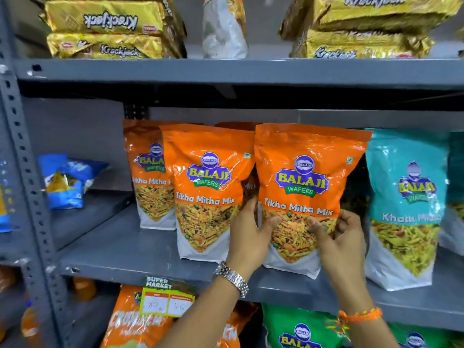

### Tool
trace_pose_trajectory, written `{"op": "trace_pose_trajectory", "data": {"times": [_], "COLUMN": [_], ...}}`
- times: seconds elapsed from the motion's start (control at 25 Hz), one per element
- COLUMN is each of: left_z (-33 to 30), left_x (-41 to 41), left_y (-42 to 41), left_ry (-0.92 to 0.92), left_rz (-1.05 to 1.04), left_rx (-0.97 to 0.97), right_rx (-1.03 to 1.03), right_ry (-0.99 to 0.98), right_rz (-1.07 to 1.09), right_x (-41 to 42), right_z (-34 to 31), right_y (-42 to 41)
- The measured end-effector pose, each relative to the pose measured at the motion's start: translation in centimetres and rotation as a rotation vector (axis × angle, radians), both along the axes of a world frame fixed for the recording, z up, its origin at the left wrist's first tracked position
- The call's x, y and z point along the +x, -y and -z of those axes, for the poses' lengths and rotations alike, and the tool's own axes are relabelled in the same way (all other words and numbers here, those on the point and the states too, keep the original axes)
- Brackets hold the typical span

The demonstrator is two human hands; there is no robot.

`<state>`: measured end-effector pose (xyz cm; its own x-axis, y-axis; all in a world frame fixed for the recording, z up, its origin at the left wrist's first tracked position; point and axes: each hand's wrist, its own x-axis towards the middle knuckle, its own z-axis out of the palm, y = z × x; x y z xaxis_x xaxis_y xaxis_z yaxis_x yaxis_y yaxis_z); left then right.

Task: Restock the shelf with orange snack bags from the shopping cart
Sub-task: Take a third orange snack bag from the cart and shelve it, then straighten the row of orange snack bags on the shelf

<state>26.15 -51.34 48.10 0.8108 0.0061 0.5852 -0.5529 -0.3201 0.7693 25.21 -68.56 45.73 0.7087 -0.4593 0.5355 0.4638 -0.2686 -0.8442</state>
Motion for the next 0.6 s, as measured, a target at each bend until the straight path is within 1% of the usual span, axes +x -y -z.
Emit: {"op": "trace_pose_trajectory", "data": {"times": [0.12,0.2,0.24,0.28,0.32,0.36,0.4,0.44,0.48,0.52,0.56,0.6], "left_z": [1.1,1.6,1.6,1.4,1.2,1.1,1.0,0.9,0.8,0.8,0.6,0.4], "left_x": [-2.6,-4.0,-4.4,-4.5,-4.2,-3.6,-2.8,-1.7,-0.2,1.4,2.9,4.3], "left_y": [-2.7,-6.2,-8.7,-11.5,-14.5,-17.4,-20.1,-22.6,-24.4,-26.0,-27.2,-28.3], "left_ry": [-0.042,-0.002,0.042,0.078,0.096,0.078,0.039,-0.035,-0.136,-0.244,-0.325,-0.388], "left_rz": [0.019,-0.034,-0.09,-0.155,-0.221,-0.265,-0.291,-0.306,-0.311,-0.317,-0.305,-0.267], "left_rx": [-0.045,-0.135,-0.181,-0.234,-0.296,-0.362,-0.413,-0.437,-0.448,-0.439,-0.418,-0.411], "right_rx": [-0.125,-0.157,-0.143,-0.132,-0.138,-0.161,-0.191,-0.22,-0.246,-0.258,-0.27,-0.292], "right_ry": [0.034,0.077,0.141,0.229,0.314,0.369,0.365,0.295,0.185,0.059,-0.058,-0.142], "right_rz": [0.141,0.32,0.391,0.4,0.31,0.136,-0.077,-0.292,-0.48,-0.621,-0.696,-0.708], "right_x": [-1.9,-3.9,-5.1,-6.2,-7.1,-7.6,-7.9,-8.1,-7.7,-6.9,-5.7,-4.3], "right_z": [-0.3,-0.5,-0.8,-1.0,-1.0,-0.8,-0.6,-0.7,-0.9,-1.0,-1.2,-1.6], "right_y": [-1.2,-2.6,-4.2,-6.6,-9.5,-12.6,-15.9,-19.2,-22.0,-24.4,-26.6,-28.4]}}
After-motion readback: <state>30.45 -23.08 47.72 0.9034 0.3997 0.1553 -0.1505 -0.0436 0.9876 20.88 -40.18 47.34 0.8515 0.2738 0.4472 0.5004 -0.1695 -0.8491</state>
